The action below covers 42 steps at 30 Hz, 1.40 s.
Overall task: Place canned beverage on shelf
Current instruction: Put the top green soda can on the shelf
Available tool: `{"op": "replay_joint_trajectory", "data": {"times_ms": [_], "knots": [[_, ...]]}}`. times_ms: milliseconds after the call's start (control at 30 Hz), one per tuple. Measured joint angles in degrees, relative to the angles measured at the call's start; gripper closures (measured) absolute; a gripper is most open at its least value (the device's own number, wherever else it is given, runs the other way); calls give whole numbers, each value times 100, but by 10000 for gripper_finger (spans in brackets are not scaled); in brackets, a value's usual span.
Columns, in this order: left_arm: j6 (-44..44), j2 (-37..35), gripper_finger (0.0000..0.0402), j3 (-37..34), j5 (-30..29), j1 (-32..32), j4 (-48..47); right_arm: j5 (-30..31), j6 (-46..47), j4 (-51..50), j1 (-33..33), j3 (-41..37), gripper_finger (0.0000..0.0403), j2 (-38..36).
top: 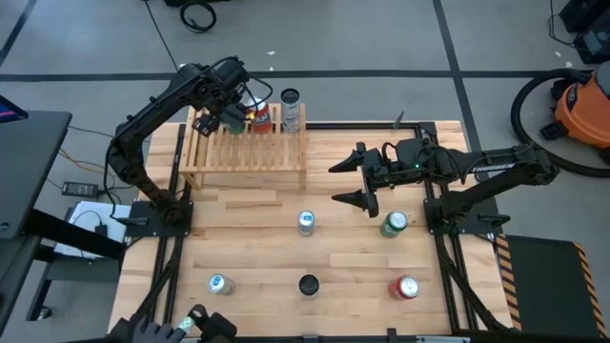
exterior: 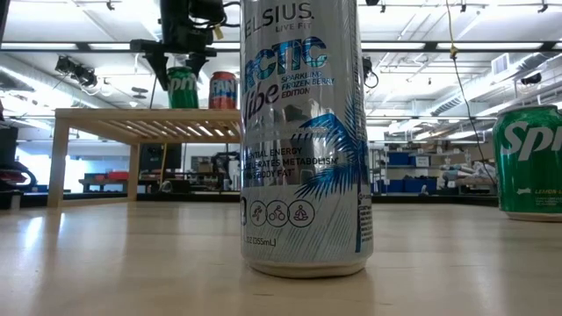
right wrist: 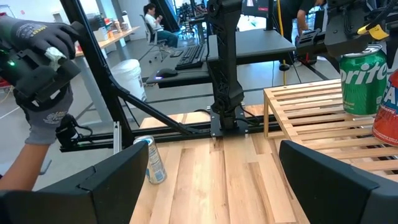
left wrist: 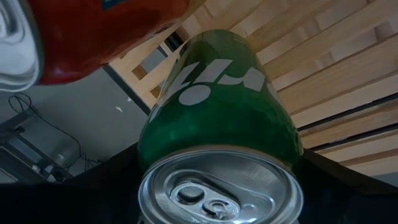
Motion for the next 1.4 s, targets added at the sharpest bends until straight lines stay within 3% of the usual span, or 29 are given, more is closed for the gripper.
{"op": "replay_joint_trajectory", "data": {"times_ms": [1400], "knots": [[251, 0, 83, 0, 97, 2, -111, -1, 2, 0, 0, 0, 31, 1]]}}
